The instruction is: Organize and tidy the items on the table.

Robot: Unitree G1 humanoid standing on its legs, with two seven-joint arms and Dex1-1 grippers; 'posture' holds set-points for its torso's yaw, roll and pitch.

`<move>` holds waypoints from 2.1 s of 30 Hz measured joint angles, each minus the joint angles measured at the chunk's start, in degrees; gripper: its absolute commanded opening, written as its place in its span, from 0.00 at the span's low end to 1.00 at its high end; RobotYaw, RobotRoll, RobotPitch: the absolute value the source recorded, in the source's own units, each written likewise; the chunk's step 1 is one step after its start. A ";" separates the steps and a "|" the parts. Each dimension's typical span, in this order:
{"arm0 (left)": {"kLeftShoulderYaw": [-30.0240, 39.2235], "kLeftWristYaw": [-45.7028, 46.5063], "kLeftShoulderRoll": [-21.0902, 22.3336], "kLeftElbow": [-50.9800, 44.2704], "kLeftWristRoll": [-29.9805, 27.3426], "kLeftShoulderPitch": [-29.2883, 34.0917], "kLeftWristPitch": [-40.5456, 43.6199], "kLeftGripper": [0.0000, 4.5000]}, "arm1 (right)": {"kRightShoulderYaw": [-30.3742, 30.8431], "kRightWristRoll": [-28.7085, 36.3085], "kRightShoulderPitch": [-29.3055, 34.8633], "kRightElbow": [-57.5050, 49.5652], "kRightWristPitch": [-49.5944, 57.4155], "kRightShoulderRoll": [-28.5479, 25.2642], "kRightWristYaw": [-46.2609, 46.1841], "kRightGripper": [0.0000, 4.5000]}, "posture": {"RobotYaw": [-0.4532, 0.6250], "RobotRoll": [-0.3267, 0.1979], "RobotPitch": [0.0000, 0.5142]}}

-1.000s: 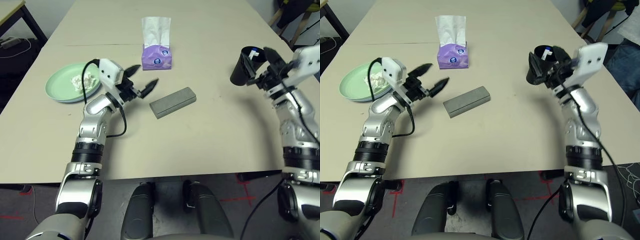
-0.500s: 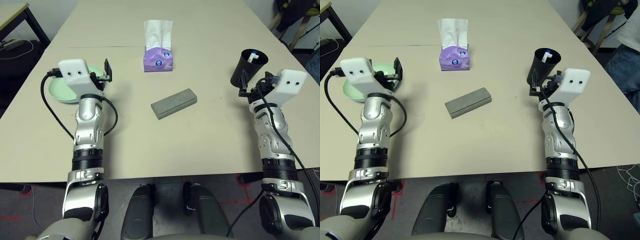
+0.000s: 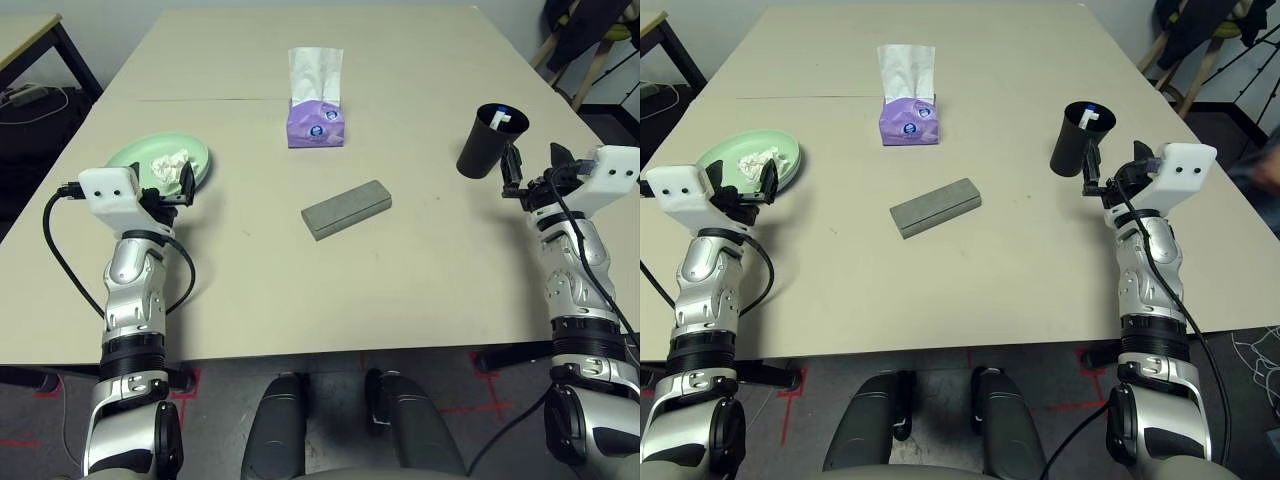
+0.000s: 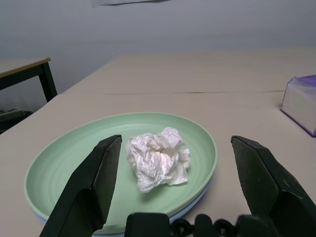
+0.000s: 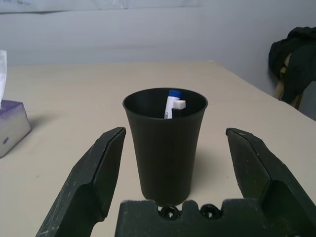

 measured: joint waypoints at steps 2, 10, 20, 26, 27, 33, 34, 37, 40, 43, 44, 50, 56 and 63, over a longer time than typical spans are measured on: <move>-0.10 0.00 0.18 0.76 0.01 -0.12 0.31 1.00 | 0.27 0.03 0.05 -0.79 0.95 0.53 -0.31 0.99 | 0.48 0.62 0.24; -0.22 -0.54 0.17 0.82 -0.82 -0.12 2.50 1.00 | 1.25 0.00 2.11 -3.98 1.87 0.85 -0.61 0.99 | 0.47 0.62 0.23; -0.09 0.15 0.17 0.80 -1.35 -0.67 3.08 1.00 | 0.54 -0.02 4.80 -7.43 2.91 1.89 -4.85 0.99 | 0.45 0.62 0.23; -0.32 1.63 -0.97 0.77 -1.27 -0.84 2.65 1.00 | 0.55 -0.14 5.55 -9.14 3.60 1.89 -6.24 0.99 | 0.44 0.62 0.24; -0.33 1.67 -1.08 0.77 -1.25 -0.85 2.59 1.00 | 0.57 -0.16 5.55 -9.27 3.63 1.89 -6.34 0.99 | 0.45 0.62 0.24; -0.67 1.78 -1.70 0.78 -1.22 -1.42 2.40 1.00 | 1.87 -1.15 5.51 -9.50 4.01 2.70 -6.83 0.99 | 0.45 0.62 0.23; -0.76 1.77 -1.72 0.78 -1.22 -1.56 2.36 1.00 | 2.17 -1.25 5.48 -9.51 4.03 3.04 -6.87 0.99 | 0.45 0.62 0.23; -0.81 1.75 -1.72 0.79 -1.23 -1.78 2.32 1.00 | 2.87 -1.51 5.19 -9.50 4.03 3.64 -7.00 0.99 | 0.46 0.62 0.22; -0.81 1.72 -1.71 0.79 -1.23 -1.78 2.30 1.00 | 2.89 -1.89 4.32 -9.28 4.01 3.60 -7.08 0.99 | 0.46 0.62 0.22; -0.81 1.55 -1.68 0.79 -1.23 -1.77 2.19 1.00 | 2.85 -1.80 3.80 -8.61 4.00 2.98 -6.48 0.99 | 0.47 0.62 0.23; -0.81 1.46 -1.56 0.80 -1.24 -1.77 2.16 1.00 | 2.82 -1.62 3.71 -8.04 4.00 2.36 -5.46 0.99 | 0.47 0.62 0.23; -0.75 -0.59 0.06 0.85 -1.49 -1.45 2.15 1.00 | 2.35 0.34 3.27 -6.38 4.79 -0.24 -0.26 0.99 | 0.48 0.62 0.23; -0.59 -1.77 0.51 0.84 -1.78 -0.95 2.15 1.00 | 1.63 0.40 2.28 -4.70 4.58 -0.35 -0.73 0.99 | 0.48 0.62 0.25; -0.18 -2.13 0.57 0.76 -1.87 -0.68 2.20 1.00 | 1.07 0.69 2.20 -4.12 3.72 -0.07 -0.65 0.99 | 0.49 0.62 0.26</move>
